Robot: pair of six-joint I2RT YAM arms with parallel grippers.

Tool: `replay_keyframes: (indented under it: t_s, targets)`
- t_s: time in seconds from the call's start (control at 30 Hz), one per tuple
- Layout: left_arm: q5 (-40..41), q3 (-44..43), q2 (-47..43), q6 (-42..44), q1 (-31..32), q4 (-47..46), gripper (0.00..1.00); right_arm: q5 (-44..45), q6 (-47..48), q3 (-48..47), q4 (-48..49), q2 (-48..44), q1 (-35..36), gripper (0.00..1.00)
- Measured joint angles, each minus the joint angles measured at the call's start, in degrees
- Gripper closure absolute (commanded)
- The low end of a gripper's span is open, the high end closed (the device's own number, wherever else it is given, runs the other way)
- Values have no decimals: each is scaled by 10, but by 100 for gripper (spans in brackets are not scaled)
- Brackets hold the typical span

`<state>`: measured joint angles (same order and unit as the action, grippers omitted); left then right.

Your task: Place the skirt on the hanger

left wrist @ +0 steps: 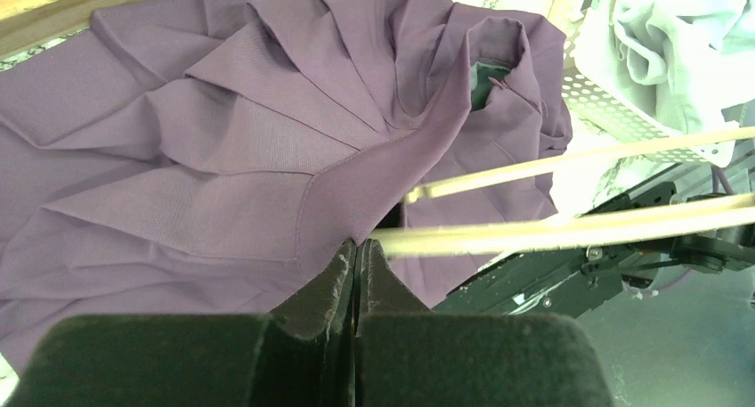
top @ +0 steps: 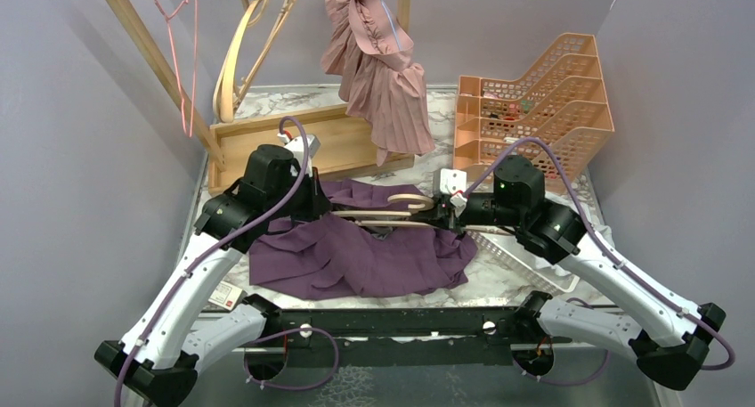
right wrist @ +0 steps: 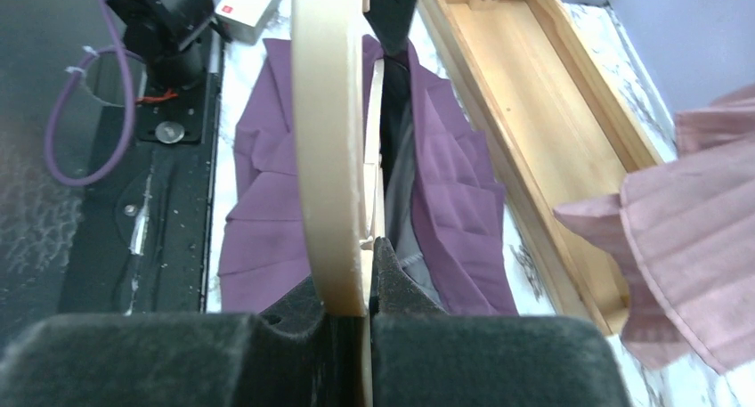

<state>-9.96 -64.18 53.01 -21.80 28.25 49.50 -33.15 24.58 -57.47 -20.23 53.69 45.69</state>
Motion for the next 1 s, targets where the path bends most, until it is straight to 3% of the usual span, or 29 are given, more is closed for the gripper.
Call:
replay_keyframes:
  t_s: [0.2,0.4,0.8,0.83,1.0]
  targets:
    - [-26,0,20,10,0,1,100,-32,-20,17,45,25,0,99]
    - [-104,10,21,7,0,-27,100,-38,-80,102,198,82,0,99]
    - [-213,95,15,-67,0,-161,100,-34,-157,157,459,193,0,99]
    - [-216,105,12,-62,0,-172,95,-34,-161,160,473,199,0,99]
    - [-202,179,-60,-13,0,-229,39,-34,-178,177,537,223,0,99]
